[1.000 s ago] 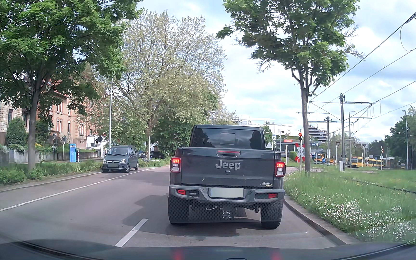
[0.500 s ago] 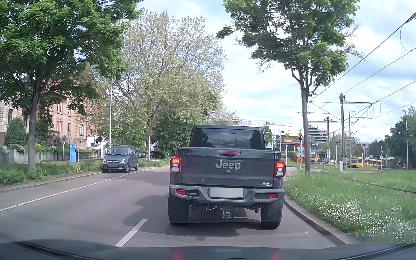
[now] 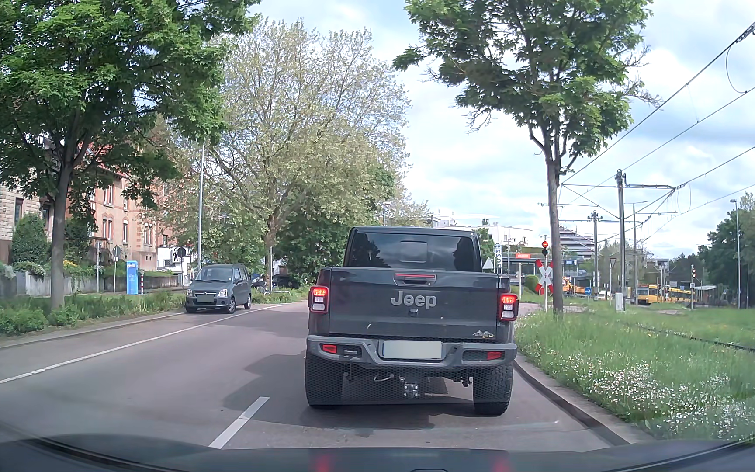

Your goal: Follow the waypoints while adhering to traffic rules and regulations

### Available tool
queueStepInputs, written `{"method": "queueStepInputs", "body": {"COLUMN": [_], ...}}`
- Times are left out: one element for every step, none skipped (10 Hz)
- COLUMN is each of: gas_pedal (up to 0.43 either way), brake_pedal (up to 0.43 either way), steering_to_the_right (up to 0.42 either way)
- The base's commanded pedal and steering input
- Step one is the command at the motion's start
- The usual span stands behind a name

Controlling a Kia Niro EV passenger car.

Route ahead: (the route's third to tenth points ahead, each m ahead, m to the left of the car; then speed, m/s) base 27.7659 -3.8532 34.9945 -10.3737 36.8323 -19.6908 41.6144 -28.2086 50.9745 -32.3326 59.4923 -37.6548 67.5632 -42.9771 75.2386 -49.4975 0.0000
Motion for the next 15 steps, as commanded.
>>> {"method": "queueStepInputs", "body": {"gas_pedal": [0.000, 0.000, 0.000, 0.000, 0.000, 0.000, 0.000, 0.000, 0.000, 0.000, 0.000, 0.000, 0.000, 0.000, 0.000], "brake_pedal": [0.000, 0.000, 0.000, 0.000, 0.000, 0.000, 0.000, 0.000, 0.000, 0.000, 0.000, 0.000, 0.000, 0.000, 0.000], "steering_to_the_right": [-0.012, -0.012, -0.012, -0.012, -0.012, -0.012, -0.012, -0.012, -0.012, -0.012, -0.012, -0.012, -0.012, -0.012, -0.012]}}
